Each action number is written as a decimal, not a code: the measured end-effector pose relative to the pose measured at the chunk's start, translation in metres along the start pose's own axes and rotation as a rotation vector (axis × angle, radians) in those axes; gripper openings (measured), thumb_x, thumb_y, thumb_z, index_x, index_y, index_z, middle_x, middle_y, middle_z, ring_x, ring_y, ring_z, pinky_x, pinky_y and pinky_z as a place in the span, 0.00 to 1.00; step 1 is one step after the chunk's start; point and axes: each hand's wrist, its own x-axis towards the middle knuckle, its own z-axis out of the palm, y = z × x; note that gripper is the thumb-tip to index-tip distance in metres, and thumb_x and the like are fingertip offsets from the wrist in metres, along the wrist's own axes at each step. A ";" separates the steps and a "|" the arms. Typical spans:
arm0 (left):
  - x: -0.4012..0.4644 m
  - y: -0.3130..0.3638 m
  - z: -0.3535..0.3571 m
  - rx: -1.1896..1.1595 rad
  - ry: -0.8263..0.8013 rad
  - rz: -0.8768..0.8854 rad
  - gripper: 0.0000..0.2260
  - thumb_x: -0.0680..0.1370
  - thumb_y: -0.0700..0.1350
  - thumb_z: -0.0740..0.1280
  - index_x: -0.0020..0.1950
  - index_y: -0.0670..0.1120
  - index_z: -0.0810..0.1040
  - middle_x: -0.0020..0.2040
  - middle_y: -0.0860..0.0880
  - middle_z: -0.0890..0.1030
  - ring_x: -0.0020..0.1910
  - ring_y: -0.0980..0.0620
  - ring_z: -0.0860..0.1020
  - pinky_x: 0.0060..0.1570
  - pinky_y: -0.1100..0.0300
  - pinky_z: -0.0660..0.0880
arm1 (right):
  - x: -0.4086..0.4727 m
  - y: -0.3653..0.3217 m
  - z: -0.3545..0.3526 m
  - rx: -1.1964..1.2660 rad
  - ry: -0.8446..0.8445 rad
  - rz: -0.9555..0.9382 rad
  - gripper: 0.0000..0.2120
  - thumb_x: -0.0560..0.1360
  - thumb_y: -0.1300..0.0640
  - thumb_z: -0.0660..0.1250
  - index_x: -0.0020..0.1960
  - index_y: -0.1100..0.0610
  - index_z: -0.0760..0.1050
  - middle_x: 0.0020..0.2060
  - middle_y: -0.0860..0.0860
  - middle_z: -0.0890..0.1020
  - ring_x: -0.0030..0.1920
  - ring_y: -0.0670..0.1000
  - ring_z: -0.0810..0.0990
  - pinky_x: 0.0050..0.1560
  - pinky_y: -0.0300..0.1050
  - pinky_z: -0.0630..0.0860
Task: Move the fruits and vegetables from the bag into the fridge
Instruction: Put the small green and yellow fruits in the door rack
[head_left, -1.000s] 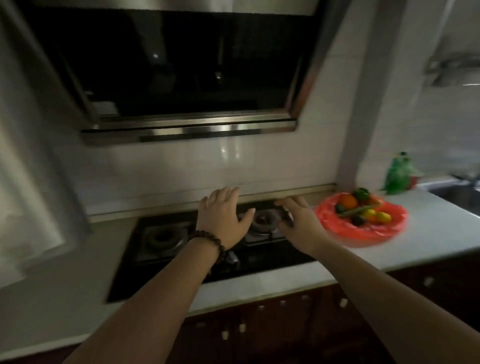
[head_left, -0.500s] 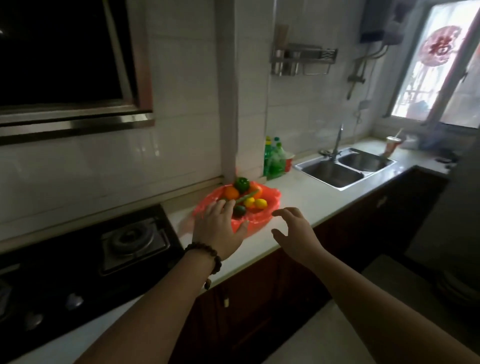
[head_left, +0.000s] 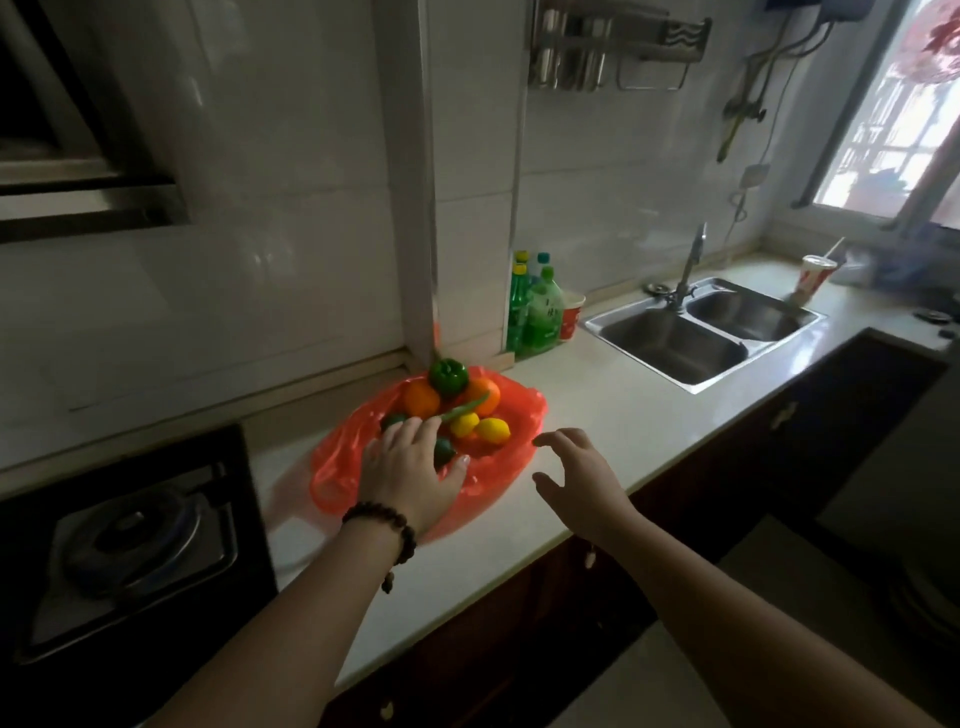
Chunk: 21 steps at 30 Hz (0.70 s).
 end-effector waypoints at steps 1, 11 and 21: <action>0.014 -0.004 0.010 -0.001 -0.018 -0.028 0.28 0.76 0.62 0.56 0.73 0.50 0.62 0.72 0.49 0.66 0.72 0.47 0.61 0.69 0.46 0.60 | 0.018 0.007 0.004 -0.012 -0.022 0.000 0.21 0.75 0.56 0.66 0.67 0.52 0.68 0.66 0.52 0.68 0.62 0.53 0.72 0.58 0.44 0.72; 0.099 -0.029 0.101 -0.005 -0.226 -0.207 0.30 0.74 0.62 0.60 0.73 0.50 0.61 0.73 0.48 0.62 0.72 0.45 0.59 0.68 0.47 0.62 | 0.131 0.067 0.057 -0.023 -0.208 0.007 0.22 0.73 0.60 0.66 0.66 0.56 0.70 0.65 0.55 0.70 0.63 0.56 0.72 0.59 0.43 0.69; 0.140 -0.039 0.155 -0.019 -0.325 -0.359 0.32 0.73 0.55 0.66 0.74 0.53 0.57 0.74 0.47 0.56 0.73 0.43 0.56 0.68 0.46 0.63 | 0.214 0.092 0.111 -0.089 -0.362 -0.038 0.27 0.73 0.53 0.66 0.70 0.48 0.63 0.68 0.55 0.65 0.66 0.58 0.65 0.61 0.54 0.70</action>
